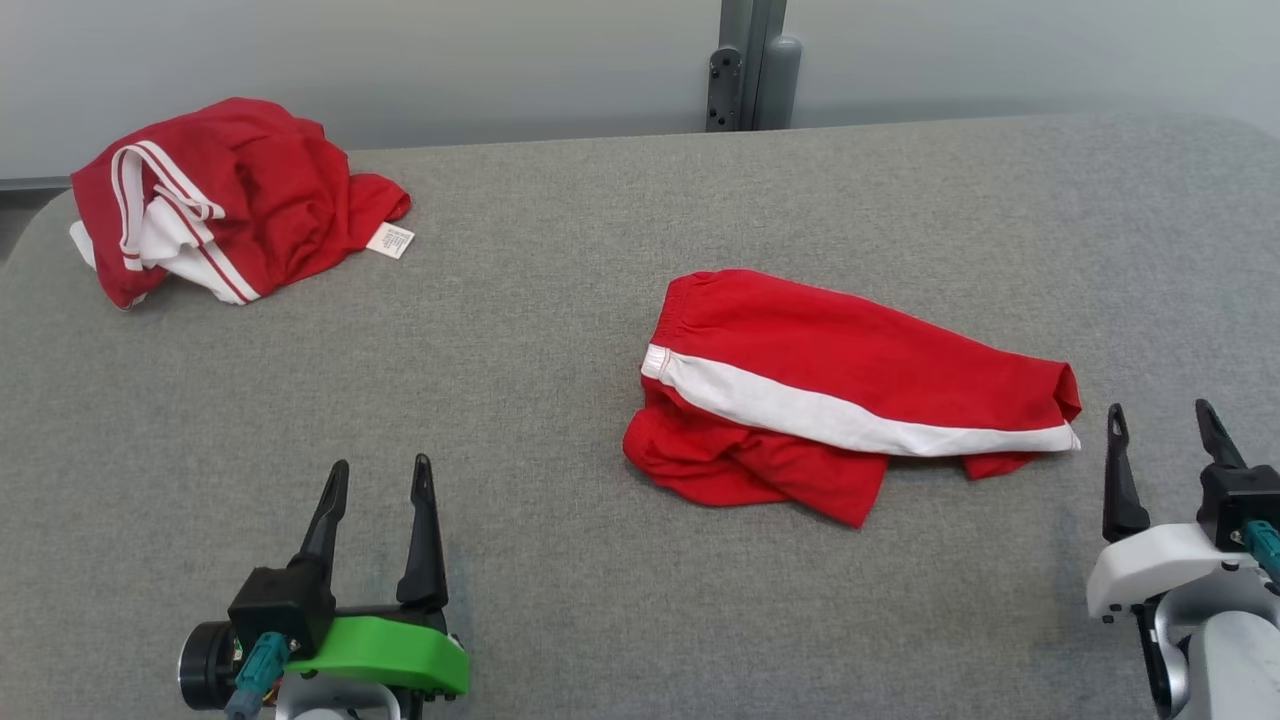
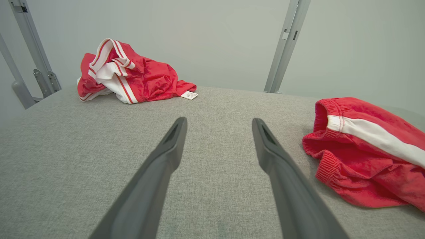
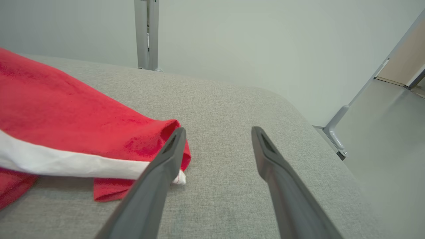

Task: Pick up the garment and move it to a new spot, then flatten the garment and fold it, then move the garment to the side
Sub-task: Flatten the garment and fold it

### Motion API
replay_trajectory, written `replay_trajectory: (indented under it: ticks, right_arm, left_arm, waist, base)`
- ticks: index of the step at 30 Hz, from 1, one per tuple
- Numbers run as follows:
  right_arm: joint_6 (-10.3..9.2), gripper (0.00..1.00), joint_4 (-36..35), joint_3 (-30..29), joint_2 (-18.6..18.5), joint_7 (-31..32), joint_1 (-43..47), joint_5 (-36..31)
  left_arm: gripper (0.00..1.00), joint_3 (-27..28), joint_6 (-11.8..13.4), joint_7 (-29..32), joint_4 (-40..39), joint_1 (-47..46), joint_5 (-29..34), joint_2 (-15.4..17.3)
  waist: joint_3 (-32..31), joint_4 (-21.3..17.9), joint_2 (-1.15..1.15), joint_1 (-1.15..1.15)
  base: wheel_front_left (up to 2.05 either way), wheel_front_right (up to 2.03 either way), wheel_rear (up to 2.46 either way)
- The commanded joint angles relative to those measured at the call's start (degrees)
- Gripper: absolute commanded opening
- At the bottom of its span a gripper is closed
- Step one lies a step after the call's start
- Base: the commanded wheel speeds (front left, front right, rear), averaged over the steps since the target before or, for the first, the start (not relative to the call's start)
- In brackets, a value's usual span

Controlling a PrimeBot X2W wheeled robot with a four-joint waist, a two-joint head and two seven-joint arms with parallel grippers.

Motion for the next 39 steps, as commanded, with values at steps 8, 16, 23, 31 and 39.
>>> replay_trajectory:
  ticks: [8, 16, 23, 31, 39]
  right_arm:
    - [0.01, 1.00, -7.80, 7.75, 1.28, -0.19, 2.65, 7.41]
    - [0.01, 1.00, -10.77, 14.23, 1.77, -0.19, 5.30, 11.69]
    - [0.01, 1.00, -10.00, 17.24, 1.83, -0.20, 6.79, 16.76]
    - [0.01, 1.00, -9.86, 18.83, 1.80, -0.20, 5.71, 16.73]
    - [0.01, 1.00, -10.07, 18.48, 1.80, -0.19, 5.42, 16.58]
  left_arm:
    - [1.00, -0.35, 0.22, -0.01, -0.09, 1.80, -0.43, 0.09]
    - [1.00, -0.59, 0.45, -0.01, -0.38, 2.89, -0.82, 0.08]
    - [1.00, -0.51, 0.63, -0.01, -0.72, 3.24, -0.94, 0.09]
    - [1.00, -0.73, 0.61, -0.01, -0.62, 3.08, -0.97, 0.08]
    - [1.00, -1.05, -0.30, -0.01, 0.32, 2.56, -0.50, 0.08]
  waist:
    - [-3.53, -0.89, 0.00, 0.00]
    - [-5.23, -0.61, 0.00, 0.00]
    - [-5.38, -0.38, 0.00, 0.00]
    - [-5.21, -0.34, 0.00, 0.00]
    - [-4.75, -0.33, 0.00, 0.00]
  base:
    - [0.00, 0.00, 0.00]
    - [0.00, 0.00, 0.00]
    - [0.00, 0.00, 0.00]
    - [0.00, 0.00, 0.00]
    - [0.00, 0.00, 0.00]
